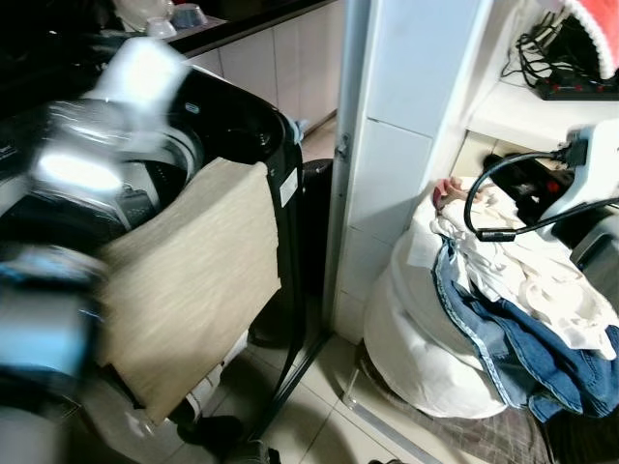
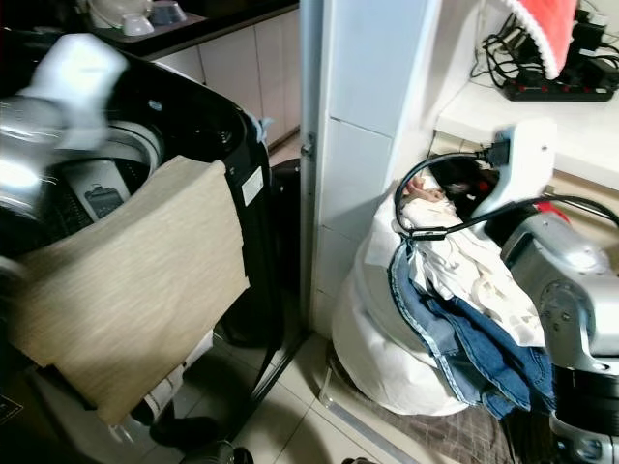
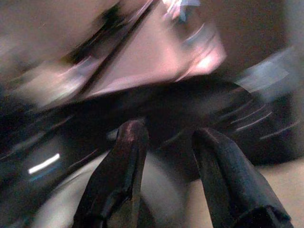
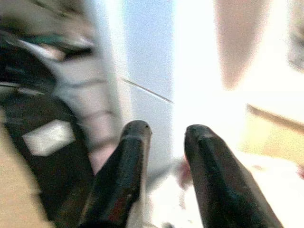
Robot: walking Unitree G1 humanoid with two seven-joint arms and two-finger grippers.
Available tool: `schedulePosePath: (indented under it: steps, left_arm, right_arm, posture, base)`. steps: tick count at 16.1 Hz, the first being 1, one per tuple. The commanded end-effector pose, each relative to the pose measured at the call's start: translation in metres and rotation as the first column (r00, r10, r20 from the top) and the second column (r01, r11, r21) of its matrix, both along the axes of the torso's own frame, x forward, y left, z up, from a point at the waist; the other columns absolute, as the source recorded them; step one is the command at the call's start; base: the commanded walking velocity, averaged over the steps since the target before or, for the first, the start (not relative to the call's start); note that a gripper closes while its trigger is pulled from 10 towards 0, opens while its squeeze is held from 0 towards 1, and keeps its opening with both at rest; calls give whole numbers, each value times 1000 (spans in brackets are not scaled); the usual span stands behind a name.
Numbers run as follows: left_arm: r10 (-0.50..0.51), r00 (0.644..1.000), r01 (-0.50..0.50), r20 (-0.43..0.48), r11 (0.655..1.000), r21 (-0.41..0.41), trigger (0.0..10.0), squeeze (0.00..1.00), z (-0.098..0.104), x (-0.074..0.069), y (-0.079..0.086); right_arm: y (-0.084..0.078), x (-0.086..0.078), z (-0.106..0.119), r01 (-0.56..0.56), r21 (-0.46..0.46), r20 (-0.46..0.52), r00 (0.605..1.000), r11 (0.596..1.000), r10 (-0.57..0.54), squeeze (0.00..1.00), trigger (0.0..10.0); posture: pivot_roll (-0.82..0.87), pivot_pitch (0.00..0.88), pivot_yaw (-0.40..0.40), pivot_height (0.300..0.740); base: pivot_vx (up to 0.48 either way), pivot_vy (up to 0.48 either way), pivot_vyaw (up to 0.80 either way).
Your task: Clothes washing
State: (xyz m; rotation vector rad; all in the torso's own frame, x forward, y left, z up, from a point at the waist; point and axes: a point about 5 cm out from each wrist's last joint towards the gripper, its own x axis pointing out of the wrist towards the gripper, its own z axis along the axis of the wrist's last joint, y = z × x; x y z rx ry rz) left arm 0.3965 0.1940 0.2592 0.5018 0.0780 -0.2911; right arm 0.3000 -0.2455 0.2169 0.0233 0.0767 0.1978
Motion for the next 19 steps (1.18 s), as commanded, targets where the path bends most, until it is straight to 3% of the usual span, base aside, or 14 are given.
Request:
schedulePosePath:
  steps: [1, 2, 3, 4, 5, 6, 7, 9, 12, 13, 15, 18, 19]
  left_arm:
    - [-108, 993, 111, 46, 992, -68, 10000, 0, -1, -6, -18]
    - [-239, 969, 247, 69, 958, -144, 10000, 0, -10, -15, -46]
    - [-327, 941, 339, 88, 904, -262, 10000, 0, -17, -24, -70]
    - [-411, 909, 411, 67, 859, -305, 10000, 0, -23, -33, -83]
    - [-557, 829, 538, 40, 777, -327, 10000, 0, -31, -52, -104]
    - [-584, 811, 561, 35, 758, -332, 10000, 0, -33, -57, -108]
    - [-639, 768, 611, 32, 717, -336, 10000, 0, -37, -68, -116]
    - [-757, 652, 706, -45, 628, -327, 10000, 0, -49, -92, -122]
    - [-749, 659, 693, -62, 638, -337, 10000, 0, -56, -97, -122]
    - [-745, 664, 688, -65, 643, -336, 10000, 0, -56, -97, -122]
    - [-741, 667, 684, -76, 651, -329, 10000, 0, -56, -100, -123]
    - [-736, 671, 682, -91, 660, -314, 10000, 0, -58, -101, -122]
    - [-726, 681, 674, -91, 671, -310, 10000, 0, -59, -100, -122]
  right_arm:
    - [-8, 0, -9, 59, -15, -33, 998, 998, -59, 1000, 10000]
    - [-14, 0, -18, 94, -34, -67, 993, 995, -96, 1000, 10000]
    - [-21, 2, -26, 132, -65, -92, 986, 989, -137, 1000, 10000]
    - [-24, 4, -31, 141, -69, -114, 982, 988, -149, 1000, 10000]
    - [-27, 8, -43, 136, -60, -169, 975, 989, -145, 1000, 10000]
    - [-27, 9, -49, 117, -67, -194, 973, 991, -128, 1000, 10000]
    - [-27, 10, -60, 78, -52, -243, 966, 996, -89, 1000, 10000]
    - [-30, 13, -76, 45, -11, -312, 949, 999, -46, 1000, 10000]
    - [-42, 16, -99, 54, -113, -383, 919, 992, -94, 1000, 10000]
    - [-46, 17, -104, 60, -159, -396, 910, 985, -119, 0, 10000]
    - [-59, 19, -118, 45, -352, -391, 900, 935, -191, 0, 10000]
    - [-62, 19, -123, 3, -419, -405, 895, 908, -190, 0, 10000]
    - [-63, 20, -124, 2, -425, -403, 895, 905, -191, 0, 3490]
  posture:
    - [-109, 0, 57, 740]
    - [-117, 0, 61, 740]
    - [-121, 0, 66, 740]
    - [-126, 0, 68, 740]
    - [-133, 0, 78, 740]
    - [-133, 0, 78, 740]
    - [-128, 0, 74, 740]
    - [-122, 0, 70, 740]
    - [-123, 0, 70, 740]
    - [-123, 0, 70, 740]
    - [-118, 0, 68, 740]
    - [-111, 0, 64, 740]
    - [-110, 0, 63, 740]
  base:
    - [0, 0, 0]
    - [0, 0, 0]
    - [0, 0, 0]
    - [0, 0, 0]
    - [0, 0, 0]
    - [0, 0, 0]
    - [0, 0, 0]
    - [0, 0, 0]
    - [0, 0, 0]
    - [0, 0, 0]
    - [0, 0, 0]
    - [0, 0, 0]
    - [0, 0, 0]
